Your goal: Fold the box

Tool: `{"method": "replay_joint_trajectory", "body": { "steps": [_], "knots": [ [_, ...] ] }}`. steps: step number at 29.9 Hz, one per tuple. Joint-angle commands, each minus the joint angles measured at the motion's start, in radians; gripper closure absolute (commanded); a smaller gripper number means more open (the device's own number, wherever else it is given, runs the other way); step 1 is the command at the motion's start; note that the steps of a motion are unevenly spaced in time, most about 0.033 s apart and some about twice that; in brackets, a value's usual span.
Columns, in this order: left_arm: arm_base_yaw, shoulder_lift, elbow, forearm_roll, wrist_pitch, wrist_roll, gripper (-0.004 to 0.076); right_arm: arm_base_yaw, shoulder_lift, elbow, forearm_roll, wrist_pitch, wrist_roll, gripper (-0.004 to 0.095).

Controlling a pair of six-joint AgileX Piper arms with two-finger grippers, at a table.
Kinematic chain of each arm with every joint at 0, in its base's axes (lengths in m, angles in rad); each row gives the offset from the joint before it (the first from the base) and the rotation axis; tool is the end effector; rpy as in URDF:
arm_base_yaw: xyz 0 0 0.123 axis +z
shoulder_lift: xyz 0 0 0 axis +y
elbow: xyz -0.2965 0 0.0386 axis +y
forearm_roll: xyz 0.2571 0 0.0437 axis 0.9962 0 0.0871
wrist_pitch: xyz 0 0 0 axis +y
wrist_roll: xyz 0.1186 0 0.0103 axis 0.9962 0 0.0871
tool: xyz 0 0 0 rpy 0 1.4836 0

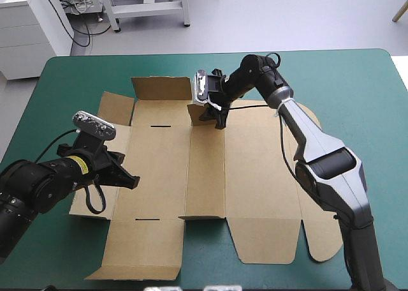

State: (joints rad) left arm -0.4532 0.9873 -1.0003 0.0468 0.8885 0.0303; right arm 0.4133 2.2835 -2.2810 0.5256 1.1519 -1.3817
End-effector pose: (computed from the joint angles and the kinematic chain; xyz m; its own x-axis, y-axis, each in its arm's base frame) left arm 0.1900 -0.0877 0.3544 -0.6113 0.3642 -0.7026 0.4519 0.8895 0.0679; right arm 0.4693 0.2654 0.2755 0.2124 -0.7927 -0.5714 -0.9451 -0.0181 -0.3263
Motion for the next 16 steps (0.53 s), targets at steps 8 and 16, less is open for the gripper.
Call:
{"method": "replay_joint_trajectory", "body": {
  "steps": [8,16],
  "knots": [
    [-0.004,-0.011,-0.036,0.002,-0.062,-0.007,0.0731,-0.009,-0.196,-0.055,-0.073,-0.019,0.381,0.0371],
    [-0.004,-0.011,-0.036,-0.005,-0.064,-0.007,0.0731,-0.011,-0.268,-0.057,-0.413,0.016,0.776,0.0615]
  ]
}}
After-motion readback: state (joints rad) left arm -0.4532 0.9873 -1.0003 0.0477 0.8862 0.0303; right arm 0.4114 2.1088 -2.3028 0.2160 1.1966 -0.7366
